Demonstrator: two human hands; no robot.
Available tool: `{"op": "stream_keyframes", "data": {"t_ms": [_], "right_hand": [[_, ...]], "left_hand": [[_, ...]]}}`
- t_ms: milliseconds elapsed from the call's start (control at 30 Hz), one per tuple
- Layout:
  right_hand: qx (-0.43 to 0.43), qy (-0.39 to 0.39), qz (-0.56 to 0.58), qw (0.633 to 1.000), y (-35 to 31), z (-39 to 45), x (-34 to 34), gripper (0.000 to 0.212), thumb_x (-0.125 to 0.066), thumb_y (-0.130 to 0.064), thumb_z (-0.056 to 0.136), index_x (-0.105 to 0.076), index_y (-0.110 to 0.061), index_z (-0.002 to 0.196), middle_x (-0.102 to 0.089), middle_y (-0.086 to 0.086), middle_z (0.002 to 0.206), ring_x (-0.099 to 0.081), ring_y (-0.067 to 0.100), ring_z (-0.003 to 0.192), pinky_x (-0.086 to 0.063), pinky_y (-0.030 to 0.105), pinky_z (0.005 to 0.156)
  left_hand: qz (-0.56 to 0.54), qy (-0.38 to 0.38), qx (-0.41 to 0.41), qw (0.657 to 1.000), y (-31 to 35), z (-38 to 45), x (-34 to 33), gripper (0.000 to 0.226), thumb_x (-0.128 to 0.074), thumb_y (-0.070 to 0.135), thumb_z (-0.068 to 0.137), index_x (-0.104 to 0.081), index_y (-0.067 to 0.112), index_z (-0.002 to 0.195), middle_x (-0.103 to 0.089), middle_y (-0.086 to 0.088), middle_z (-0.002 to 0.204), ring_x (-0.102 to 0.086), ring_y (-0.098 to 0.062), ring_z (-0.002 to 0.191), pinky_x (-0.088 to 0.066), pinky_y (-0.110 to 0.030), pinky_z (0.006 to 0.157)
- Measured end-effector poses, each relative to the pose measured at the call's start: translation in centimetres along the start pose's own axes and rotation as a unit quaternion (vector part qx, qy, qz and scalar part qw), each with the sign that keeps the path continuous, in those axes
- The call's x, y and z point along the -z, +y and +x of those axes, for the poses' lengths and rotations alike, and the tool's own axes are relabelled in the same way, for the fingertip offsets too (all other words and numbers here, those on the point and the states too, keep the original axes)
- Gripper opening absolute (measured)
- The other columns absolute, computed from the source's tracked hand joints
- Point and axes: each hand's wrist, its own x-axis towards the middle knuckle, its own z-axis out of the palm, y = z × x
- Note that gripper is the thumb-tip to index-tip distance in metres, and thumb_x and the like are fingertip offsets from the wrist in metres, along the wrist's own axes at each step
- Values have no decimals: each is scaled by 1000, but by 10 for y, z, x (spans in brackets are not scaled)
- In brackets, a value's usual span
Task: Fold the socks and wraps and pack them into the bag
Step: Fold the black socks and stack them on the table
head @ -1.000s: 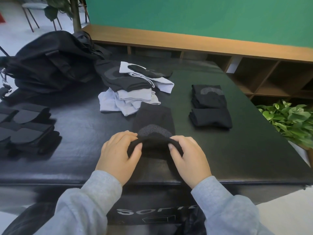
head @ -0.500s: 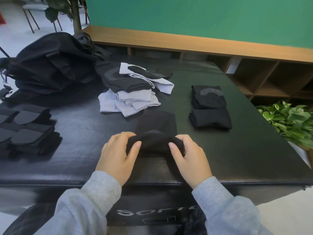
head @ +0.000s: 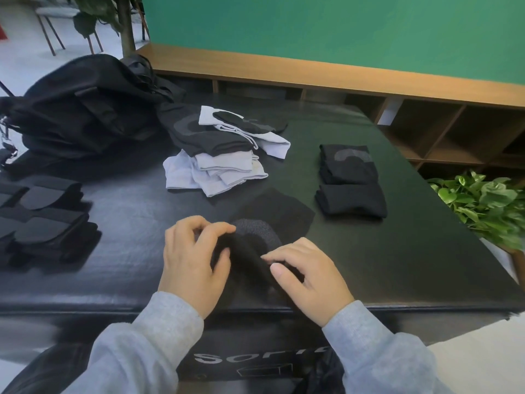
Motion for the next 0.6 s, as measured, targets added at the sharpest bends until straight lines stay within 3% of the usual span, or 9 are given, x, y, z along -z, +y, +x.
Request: {"op": "stream_keyframes", "data": {"t_ms": [100,167,333,467,600], "right_hand": [[15,-14,34,999,3,-1,0,38,-39,-43,90,-73,-27,93,-63,-29,90,-54,5,91,-37,13,82],[17,-27,31,999,4,-1,-1,40,-36,-42,91,-72,-25,89,-64,-27,91,-54,7,91,-36,16,83],[40,-17,-17,999,1,-1,-1,34,-46,-47,85,-70,-26,94,-64,-20,97,-54,9,94,-41,23,85],[58,-39,-96,993,-1,-1,-4,44,-53,-59,75,-65,-26,102,-61,-17,102,-51,7,96,-34,16,85],[29,8,-79,996,-1,1,-5,28,-48,-45,85,-65,-23,89,-61,-15,85,-48,6,82,-36,13,73]], "left_hand": [[19,13,-95,995,0,-6,-1,45,-66,16,70,-54,34,109,-39,2,104,-39,-21,95,-37,-35,83],[25,10,-107,994,0,-7,-2,46,-60,22,71,-52,37,113,-40,0,110,-40,-23,101,-34,-36,89],[-4,-19,-72,997,-3,-5,-3,29,-49,34,76,-51,35,105,-41,2,124,-36,-24,120,-29,-41,97],[-50,-49,-28,997,-5,-1,-2,19,-44,39,80,-46,37,99,-54,15,114,-36,-11,124,-25,-36,95],[-73,-51,41,995,-3,2,-1,25,-59,34,85,-50,34,108,-53,15,114,-38,-8,121,-25,-32,99]]}}
